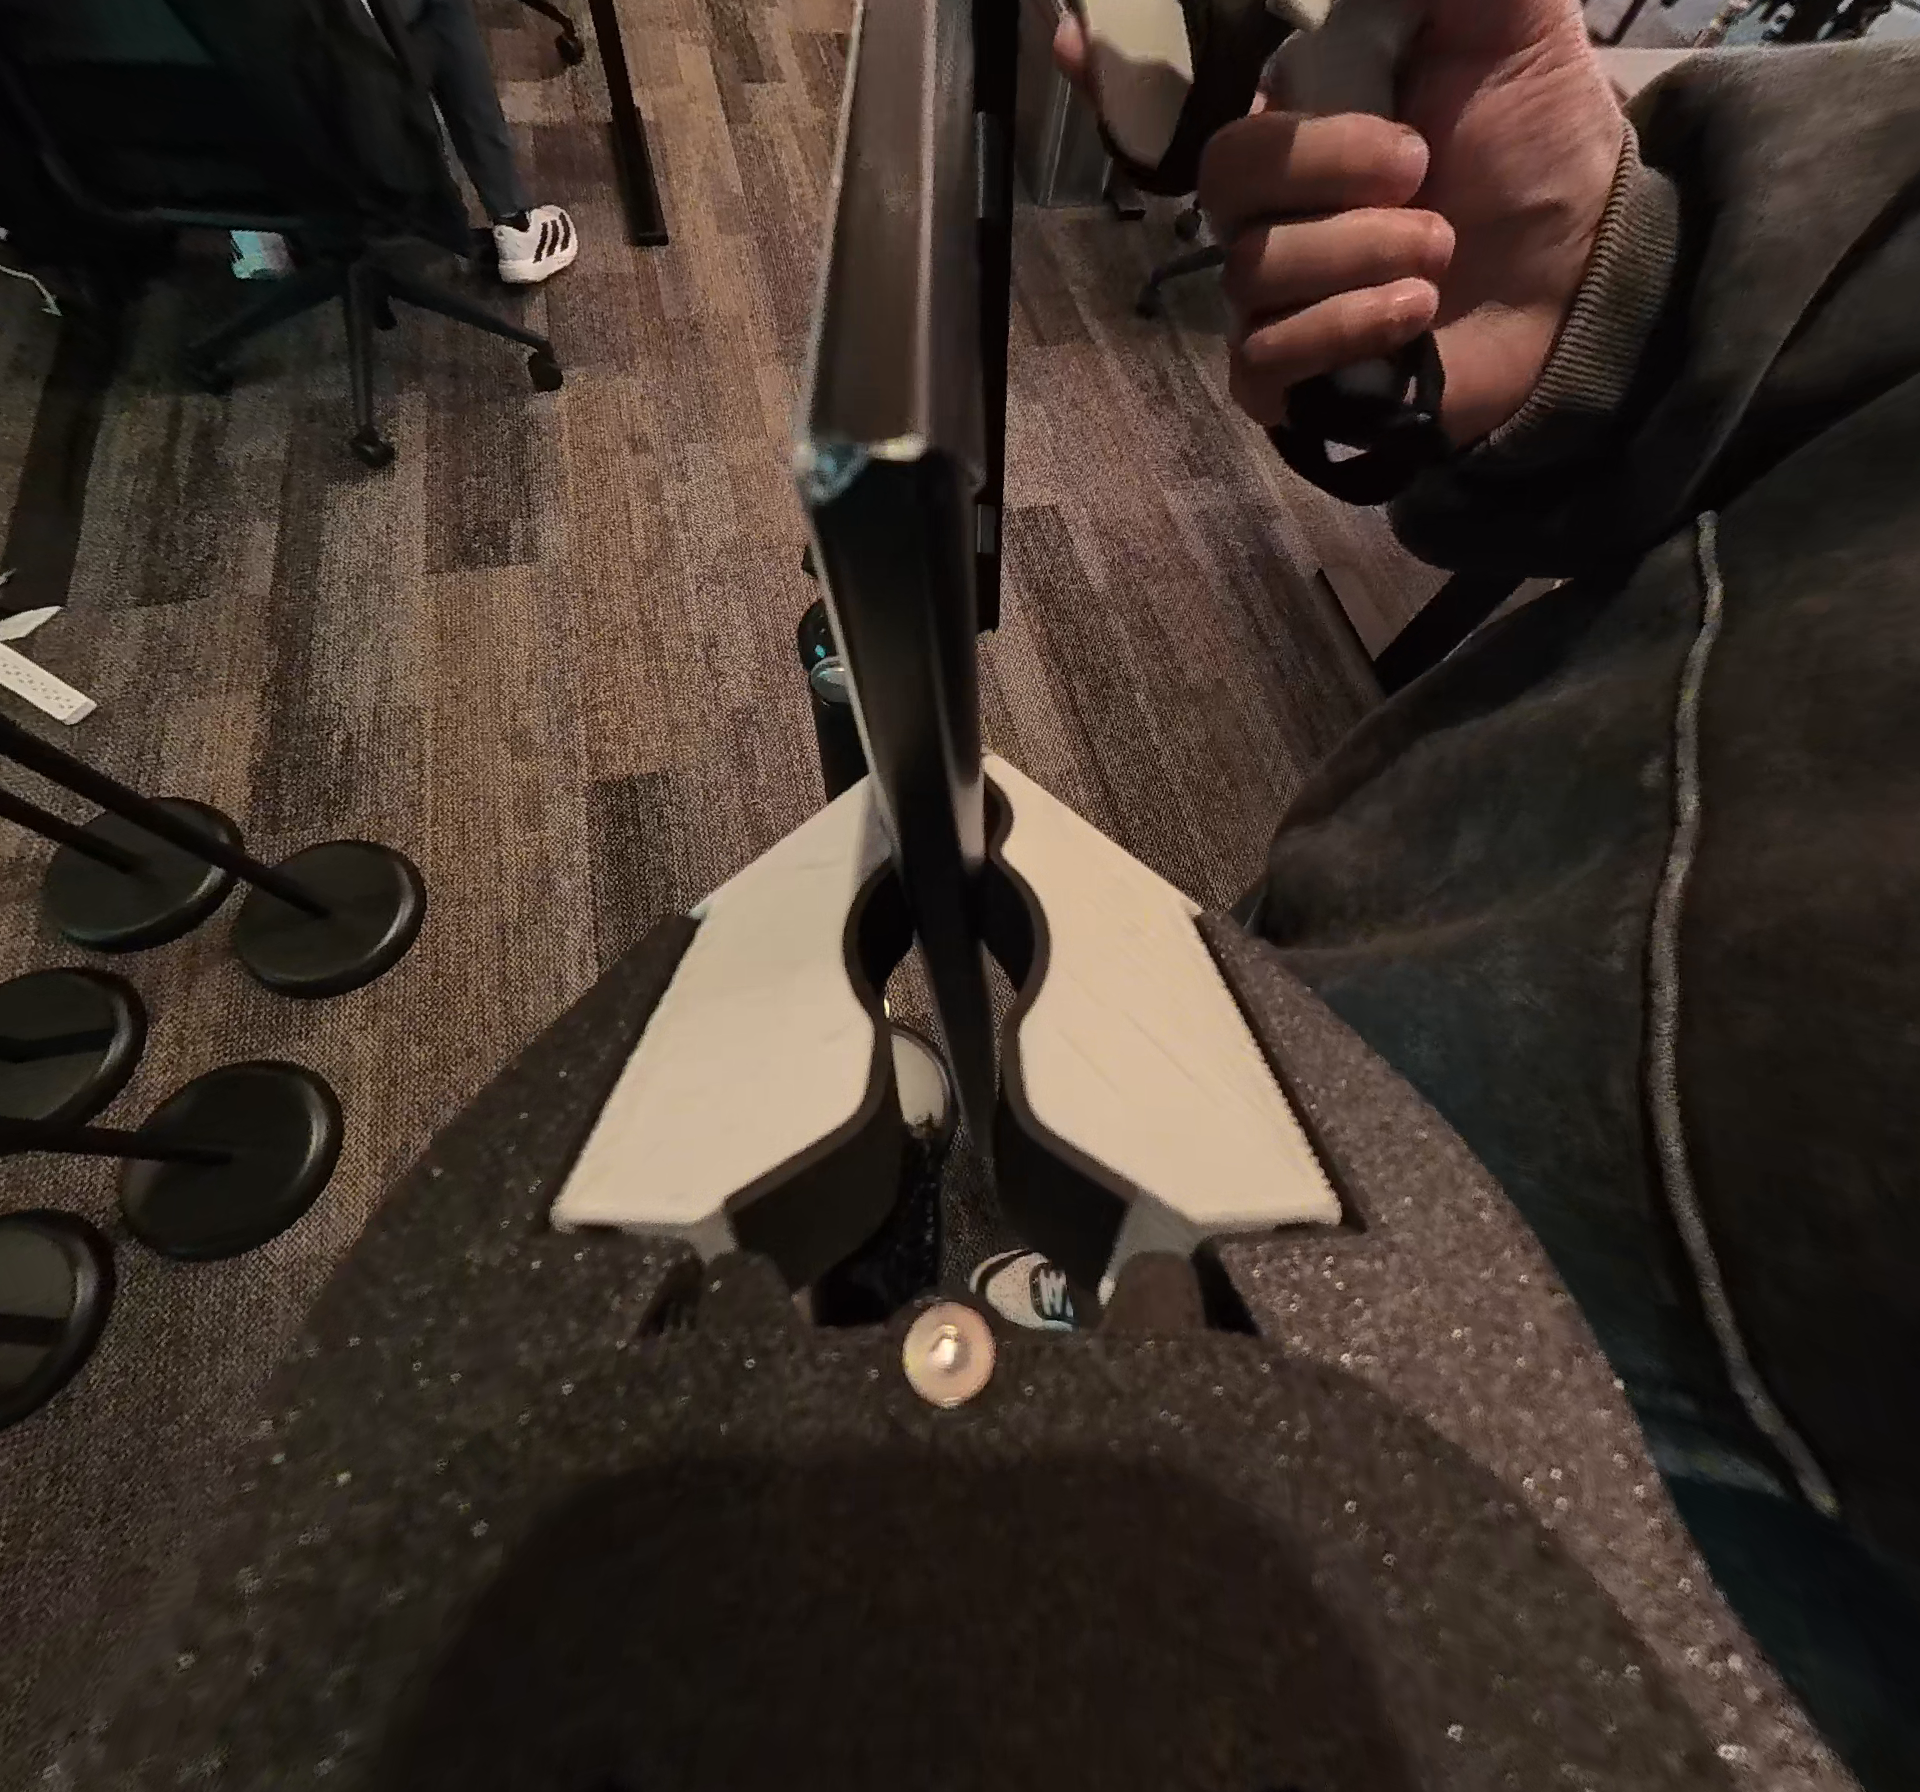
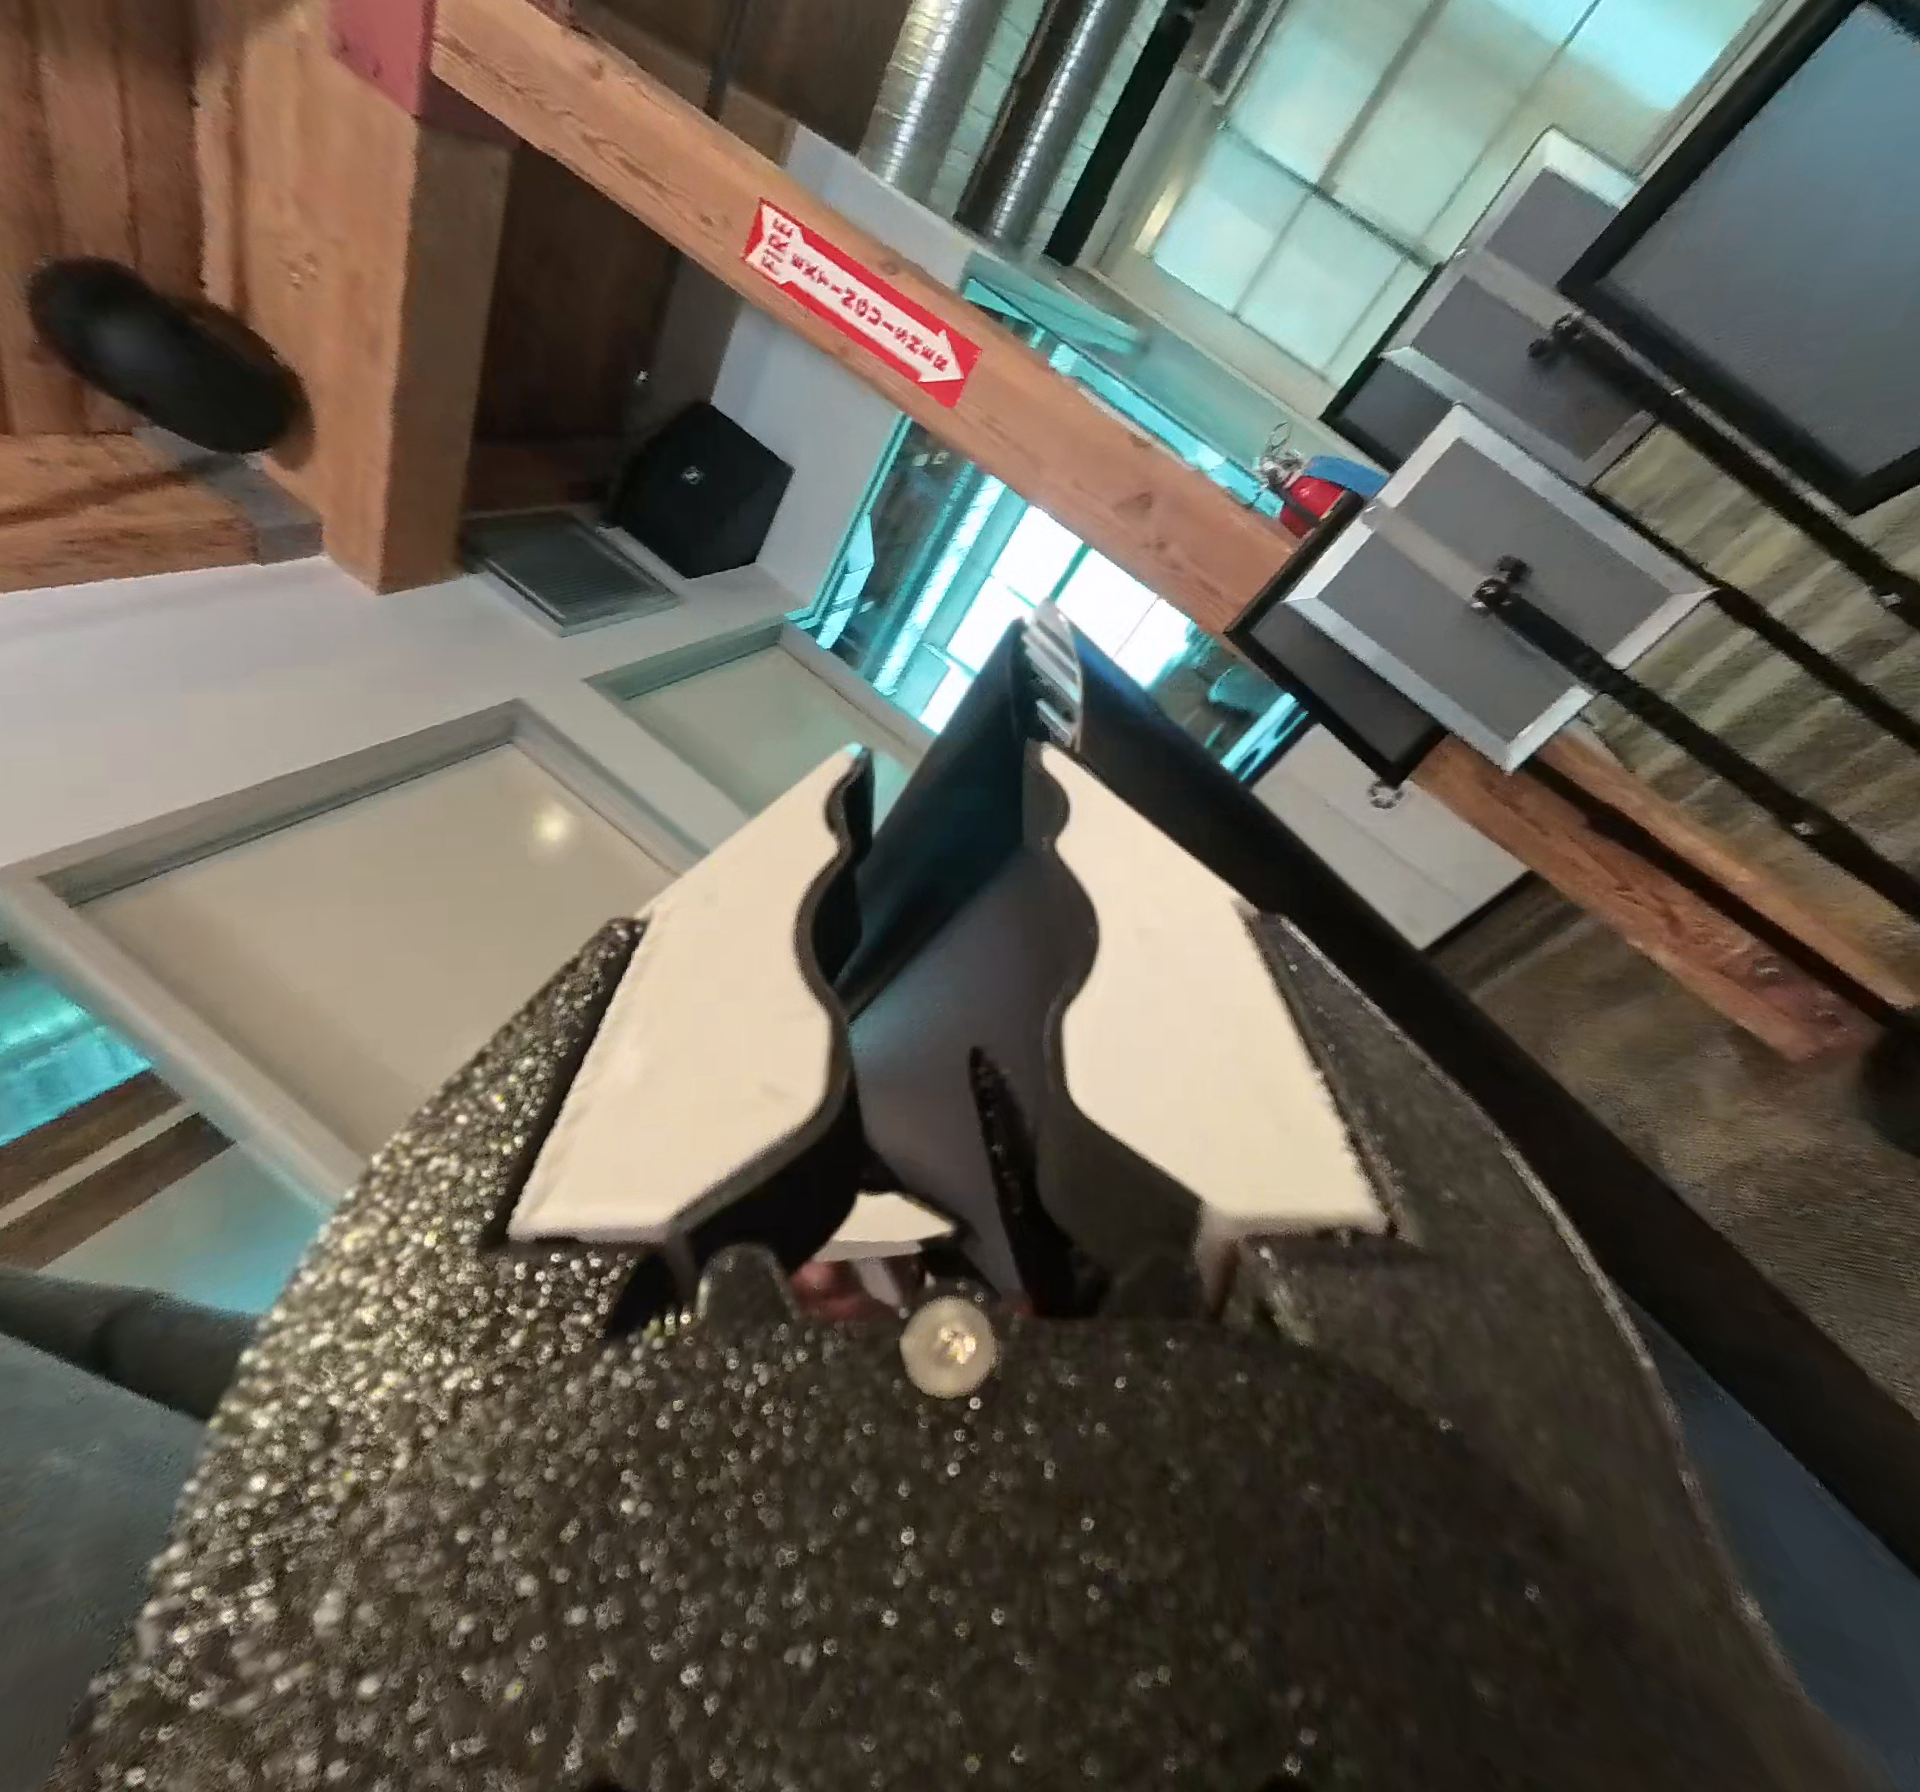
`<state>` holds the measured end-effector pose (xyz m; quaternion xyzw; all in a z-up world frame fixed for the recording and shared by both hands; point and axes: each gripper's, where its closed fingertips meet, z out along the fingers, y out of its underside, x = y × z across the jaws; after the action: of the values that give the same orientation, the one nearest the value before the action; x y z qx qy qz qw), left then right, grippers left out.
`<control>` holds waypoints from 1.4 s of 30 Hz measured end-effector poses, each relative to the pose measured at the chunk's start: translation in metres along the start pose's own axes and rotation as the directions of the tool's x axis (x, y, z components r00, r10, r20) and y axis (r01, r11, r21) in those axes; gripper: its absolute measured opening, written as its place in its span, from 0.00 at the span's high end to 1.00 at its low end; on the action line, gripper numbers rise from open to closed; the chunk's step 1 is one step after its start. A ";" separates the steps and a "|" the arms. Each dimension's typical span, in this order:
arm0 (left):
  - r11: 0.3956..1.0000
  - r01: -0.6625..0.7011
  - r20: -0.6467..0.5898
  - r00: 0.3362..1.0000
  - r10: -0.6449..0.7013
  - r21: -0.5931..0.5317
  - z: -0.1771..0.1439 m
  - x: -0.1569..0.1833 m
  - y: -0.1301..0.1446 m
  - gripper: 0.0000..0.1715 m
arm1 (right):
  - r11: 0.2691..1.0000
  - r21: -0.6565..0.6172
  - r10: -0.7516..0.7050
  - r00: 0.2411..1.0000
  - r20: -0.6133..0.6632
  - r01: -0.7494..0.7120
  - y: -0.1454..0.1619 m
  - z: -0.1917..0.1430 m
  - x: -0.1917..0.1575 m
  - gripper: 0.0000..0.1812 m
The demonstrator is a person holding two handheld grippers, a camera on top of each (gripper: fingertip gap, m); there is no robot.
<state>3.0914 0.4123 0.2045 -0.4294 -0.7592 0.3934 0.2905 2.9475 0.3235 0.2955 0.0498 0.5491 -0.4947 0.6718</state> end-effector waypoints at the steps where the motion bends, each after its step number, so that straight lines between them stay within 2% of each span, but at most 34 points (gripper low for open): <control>1: 1.000 0.003 0.003 1.000 -0.003 -0.001 0.000 -0.001 0.000 0.97 | 1.000 -0.006 0.006 1.000 0.013 -0.006 0.000 0.000 0.001 0.87; 4: 1.000 0.018 0.018 1.000 -0.018 -0.003 0.000 -0.003 0.000 0.97 | 1.000 -0.015 0.020 0.999 0.031 -0.019 0.000 0.000 0.005 0.93; 9: 0.999 -0.008 0.083 0.996 0.011 -0.039 -0.001 -0.007 0.002 0.97 | 0.997 -0.043 0.060 0.996 0.062 -0.058 0.001 0.000 0.005 0.94; 10: 0.999 -0.020 0.111 0.993 0.025 -0.050 -0.002 -0.009 0.002 0.94 | 0.996 -0.049 0.073 0.995 0.071 -0.070 0.002 0.000 0.004 0.95; 14: 0.990 -0.091 0.273 0.955 0.117 -0.105 -0.012 -0.022 0.001 0.69 | 0.993 -0.073 0.103 0.991 0.082 -0.097 0.005 0.000 0.005 0.98; 15: 0.986 -0.134 0.325 0.932 0.161 -0.104 -0.019 -0.025 -0.007 0.64 | 0.992 -0.080 0.105 0.991 0.080 -0.099 0.006 0.000 0.005 0.98; 17: 0.966 -0.236 0.414 0.873 0.257 -0.103 -0.034 -0.024 -0.027 0.60 | 0.991 -0.086 0.111 0.991 0.071 -0.105 0.006 0.001 0.005 0.97; 20: 0.885 -0.413 0.497 0.733 0.464 -0.216 -0.049 -0.020 -0.050 0.59 | 0.990 -0.085 0.122 0.990 0.067 -0.116 0.006 0.000 0.005 0.97; 23: 0.779 -0.538 0.510 0.594 0.622 -0.322 -0.050 -0.013 -0.064 0.65 | 0.988 -0.085 0.134 0.989 0.066 -0.128 0.006 0.000 0.005 0.97; 26: 0.689 -0.598 0.502 0.482 0.718 -0.411 -0.050 -0.011 -0.071 0.69 | 0.986 -0.091 0.148 0.986 0.072 -0.141 0.005 0.000 0.004 0.95; 29: 0.593 -0.647 0.461 0.388 0.798 -0.481 -0.044 -0.005 -0.072 0.85 | 0.983 -0.098 0.165 0.984 0.072 -0.157 0.005 0.000 0.004 0.95; 30: 0.576 -0.645 0.456 0.368 0.810 -0.503 -0.043 -0.006 -0.072 0.86 | 0.981 -0.098 0.177 0.981 0.074 -0.170 0.004 0.000 0.004 0.94; 36: 0.589 -0.609 0.425 0.409 0.807 -0.531 -0.039 -0.006 -0.075 0.86 | 0.977 -0.109 0.191 0.980 0.053 -0.184 0.001 -0.002 0.007 0.93; 39: 0.627 -0.585 0.410 0.475 0.779 -0.514 -0.039 -0.004 -0.075 0.86 | 0.981 -0.106 0.166 0.985 0.044 -0.161 0.002 -0.002 0.007 0.90; 42: 0.687 -0.552 0.397 0.562 0.725 -0.473 -0.038 -0.002 -0.075 0.86 | 0.992 -0.099 0.076 0.997 0.030 -0.073 0.002 -0.004 0.006 0.89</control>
<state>3.0900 0.3995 0.2878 -0.5813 -0.6472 0.4606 -0.1760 2.9459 0.3233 0.2881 0.0289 0.5590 -0.4424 0.7007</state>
